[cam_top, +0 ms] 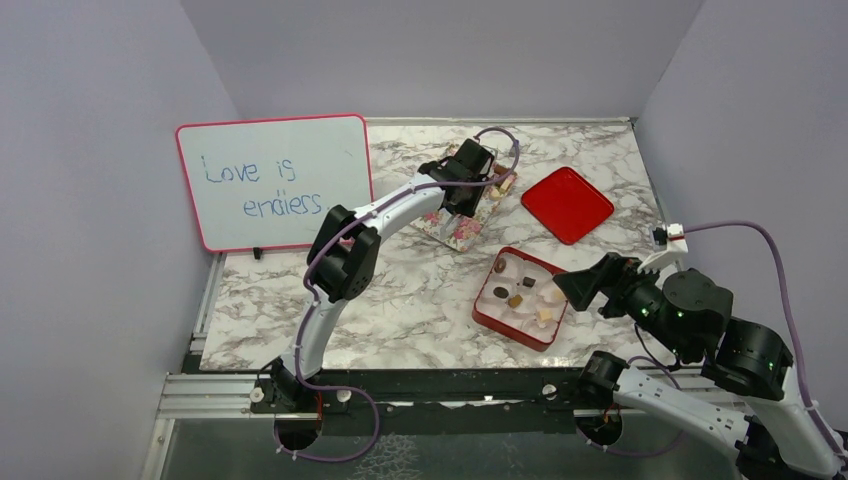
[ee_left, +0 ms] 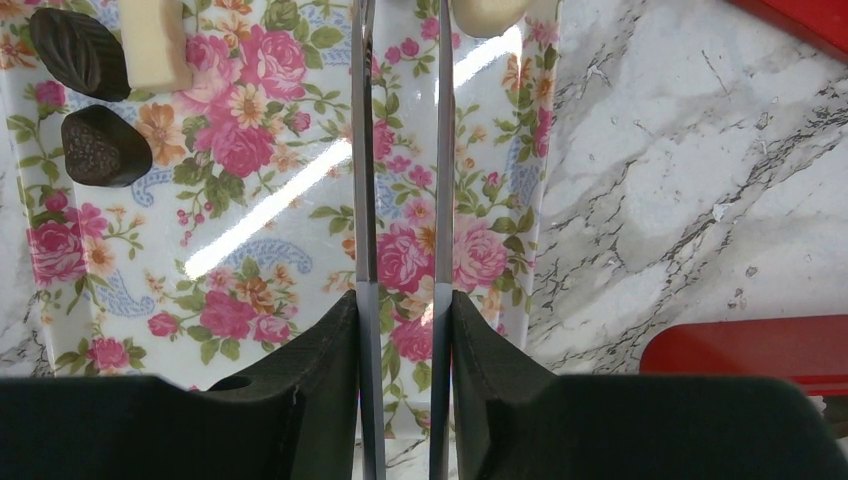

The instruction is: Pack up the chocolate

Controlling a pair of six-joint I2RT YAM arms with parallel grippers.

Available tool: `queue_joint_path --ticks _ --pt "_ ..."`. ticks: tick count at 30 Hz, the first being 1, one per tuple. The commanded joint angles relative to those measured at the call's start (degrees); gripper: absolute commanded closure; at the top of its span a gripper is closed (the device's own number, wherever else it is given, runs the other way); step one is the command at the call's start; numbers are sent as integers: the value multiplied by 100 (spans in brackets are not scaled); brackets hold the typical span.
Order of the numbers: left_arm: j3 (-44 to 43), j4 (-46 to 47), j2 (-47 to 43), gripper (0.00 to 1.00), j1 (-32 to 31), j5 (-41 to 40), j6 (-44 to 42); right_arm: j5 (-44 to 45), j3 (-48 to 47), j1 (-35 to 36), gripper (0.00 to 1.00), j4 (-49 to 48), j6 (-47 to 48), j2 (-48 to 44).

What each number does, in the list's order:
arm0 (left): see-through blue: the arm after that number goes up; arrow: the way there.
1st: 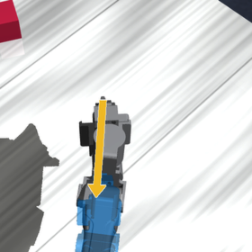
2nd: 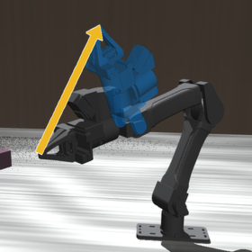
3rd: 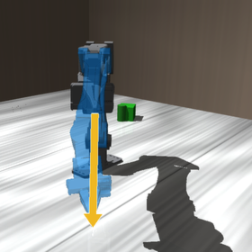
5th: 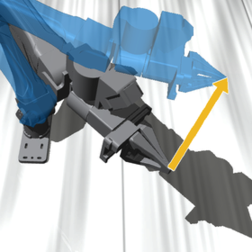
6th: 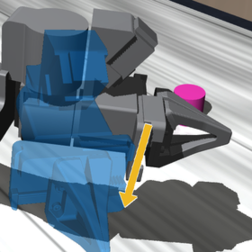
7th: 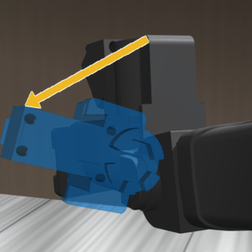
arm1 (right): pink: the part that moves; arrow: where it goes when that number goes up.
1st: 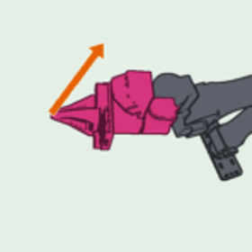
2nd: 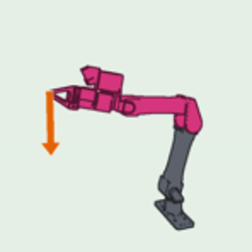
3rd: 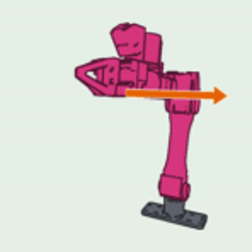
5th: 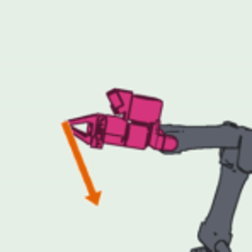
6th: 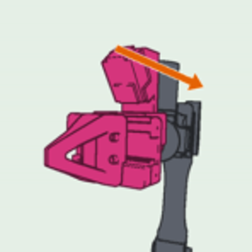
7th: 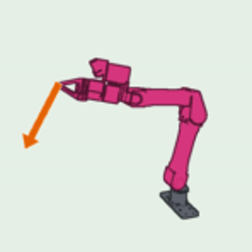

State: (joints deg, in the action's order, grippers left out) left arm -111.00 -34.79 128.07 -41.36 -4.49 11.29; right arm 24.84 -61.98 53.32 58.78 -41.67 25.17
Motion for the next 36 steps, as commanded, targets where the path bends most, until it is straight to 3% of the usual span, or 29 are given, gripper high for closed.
queue_joint_path --ticks 1,12,36 --pt "-62 118 -138 81 -16 50 109 149 -122 46 6 -67 60 115" --pt "746 66 -1302 83 -15 165 452 68 126 44 6 -140 -8 -42" --pt "3426 144 -4052 80 -636 2413 495 291 -184 45 6 5 69 -50"
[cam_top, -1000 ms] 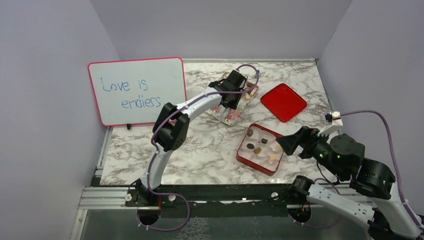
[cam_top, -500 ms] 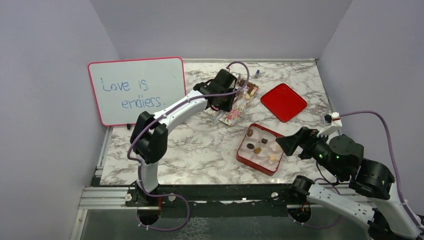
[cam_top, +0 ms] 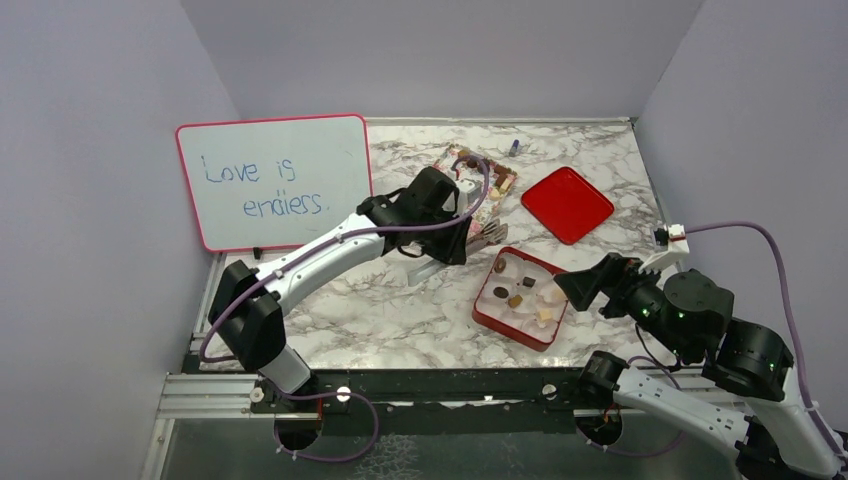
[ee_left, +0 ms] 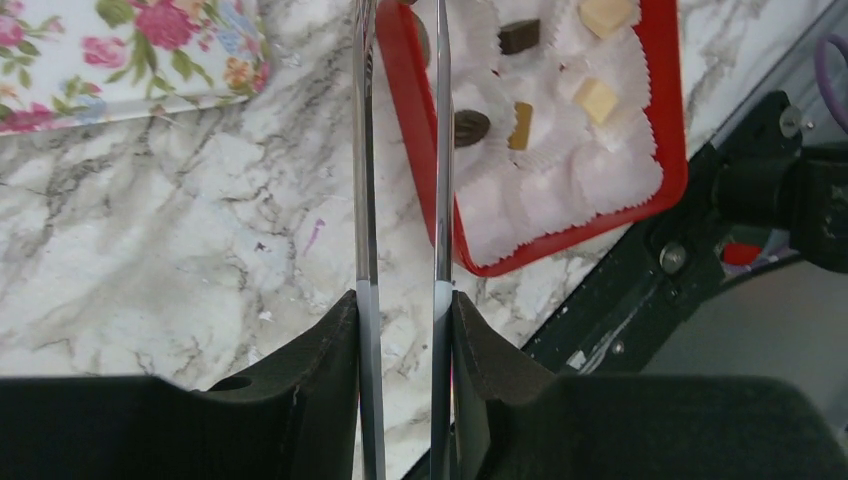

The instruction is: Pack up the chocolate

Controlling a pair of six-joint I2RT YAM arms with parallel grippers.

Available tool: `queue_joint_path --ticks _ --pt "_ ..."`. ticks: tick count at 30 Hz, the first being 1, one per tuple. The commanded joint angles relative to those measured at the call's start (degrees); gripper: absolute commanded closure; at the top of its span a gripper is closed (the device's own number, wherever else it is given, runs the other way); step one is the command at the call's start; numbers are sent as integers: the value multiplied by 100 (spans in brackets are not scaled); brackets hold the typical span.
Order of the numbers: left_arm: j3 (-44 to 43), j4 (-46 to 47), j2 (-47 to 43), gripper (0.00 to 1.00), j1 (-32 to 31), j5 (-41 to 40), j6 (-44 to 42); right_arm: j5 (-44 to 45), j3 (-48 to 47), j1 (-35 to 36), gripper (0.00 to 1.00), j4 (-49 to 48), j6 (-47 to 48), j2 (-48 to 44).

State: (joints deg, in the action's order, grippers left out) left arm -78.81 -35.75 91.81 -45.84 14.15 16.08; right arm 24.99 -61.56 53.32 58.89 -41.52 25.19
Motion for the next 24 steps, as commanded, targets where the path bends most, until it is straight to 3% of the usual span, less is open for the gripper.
queue_joint_path --ticks 1,11,24 --pt "256 256 -483 80 -269 596 10 278 -247 43 6 0 56 -49" --pt "509 636 -568 79 -875 1391 66 276 -398 42 6 -27 81 89" --pt "889 991 -337 75 -1499 1382 306 268 -382 46 6 -115 56 198"
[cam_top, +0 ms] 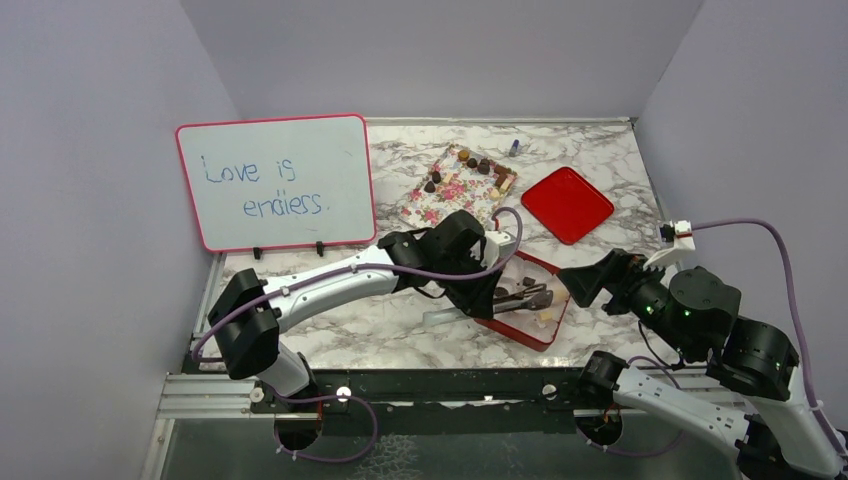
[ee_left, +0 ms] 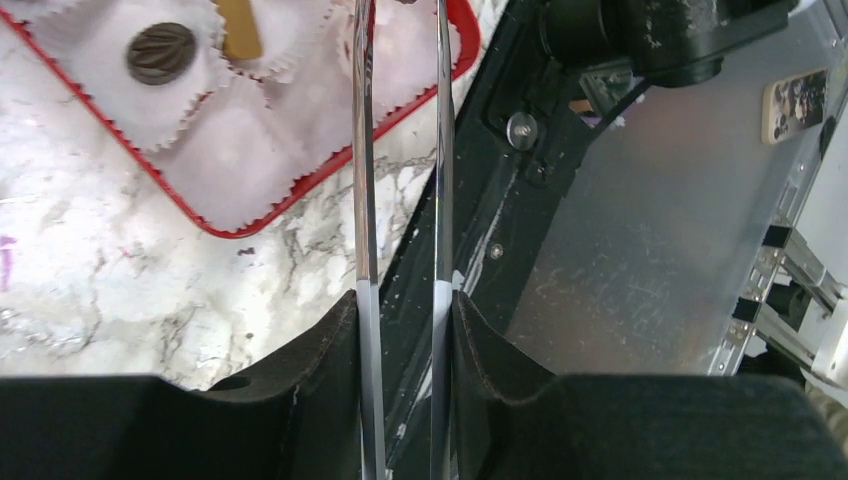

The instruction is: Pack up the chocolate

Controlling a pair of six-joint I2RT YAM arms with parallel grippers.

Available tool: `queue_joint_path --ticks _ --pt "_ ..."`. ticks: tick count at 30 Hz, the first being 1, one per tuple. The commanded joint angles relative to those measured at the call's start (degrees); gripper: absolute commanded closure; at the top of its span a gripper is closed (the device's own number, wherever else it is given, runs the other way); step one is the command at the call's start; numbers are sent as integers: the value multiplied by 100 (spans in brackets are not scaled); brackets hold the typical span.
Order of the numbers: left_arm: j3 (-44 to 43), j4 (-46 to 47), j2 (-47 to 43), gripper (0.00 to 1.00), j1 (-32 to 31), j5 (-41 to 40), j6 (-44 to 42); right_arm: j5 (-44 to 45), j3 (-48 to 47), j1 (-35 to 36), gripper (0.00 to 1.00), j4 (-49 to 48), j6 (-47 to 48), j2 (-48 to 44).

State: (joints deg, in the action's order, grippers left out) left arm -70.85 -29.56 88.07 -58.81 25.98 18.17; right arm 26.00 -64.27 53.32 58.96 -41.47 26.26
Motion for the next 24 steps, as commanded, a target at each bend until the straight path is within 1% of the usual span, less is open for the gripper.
queue_joint_path --ticks 1,7,18,24 --pt "105 397 69 75 -247 197 106 164 -115 47 6 -129 52 90" --pt "138 438 123 74 -467 98 119 129 -59 43 6 -158 52 91" --pt "362 786 239 74 -599 51 283 155 -142 47 6 -115 100 94" --pt "394 908 307 70 -665 49 354 198 -226 47 6 -78 106 56"
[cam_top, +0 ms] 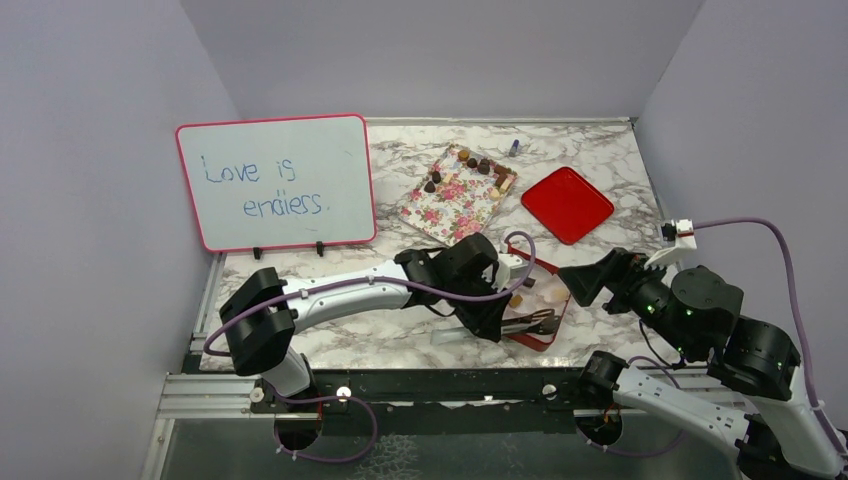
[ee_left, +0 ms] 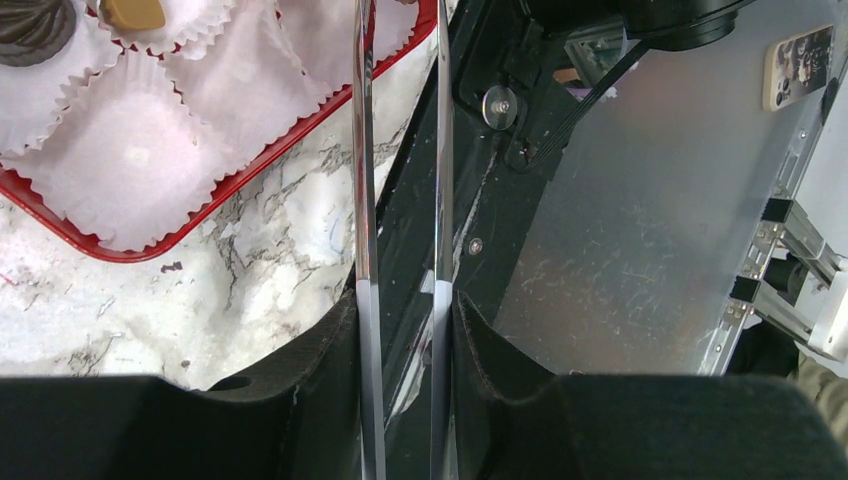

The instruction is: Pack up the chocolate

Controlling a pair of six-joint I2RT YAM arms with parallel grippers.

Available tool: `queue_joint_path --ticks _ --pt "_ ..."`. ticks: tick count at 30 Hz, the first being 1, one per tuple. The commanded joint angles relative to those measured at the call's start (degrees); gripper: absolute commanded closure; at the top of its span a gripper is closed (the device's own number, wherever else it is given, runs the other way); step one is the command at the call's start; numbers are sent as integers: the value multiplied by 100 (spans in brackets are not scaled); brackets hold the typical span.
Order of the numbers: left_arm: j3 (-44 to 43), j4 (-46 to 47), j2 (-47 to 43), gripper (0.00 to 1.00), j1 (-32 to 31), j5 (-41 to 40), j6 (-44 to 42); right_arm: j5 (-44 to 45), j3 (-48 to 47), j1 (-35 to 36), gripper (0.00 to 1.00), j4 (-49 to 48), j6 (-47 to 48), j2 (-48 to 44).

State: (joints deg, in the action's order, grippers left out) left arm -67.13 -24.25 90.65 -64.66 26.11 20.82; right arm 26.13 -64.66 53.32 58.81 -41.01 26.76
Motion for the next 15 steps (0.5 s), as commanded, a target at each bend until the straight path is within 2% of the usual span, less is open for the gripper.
queue_joint_path --ticks 1,15 --pt "31 377 57 70 -86 23 89 175 -187 47 6 -56 59 -14" --pt "-11 292 248 69 -121 -214 80 104 -85 44 6 -105 5 -129"
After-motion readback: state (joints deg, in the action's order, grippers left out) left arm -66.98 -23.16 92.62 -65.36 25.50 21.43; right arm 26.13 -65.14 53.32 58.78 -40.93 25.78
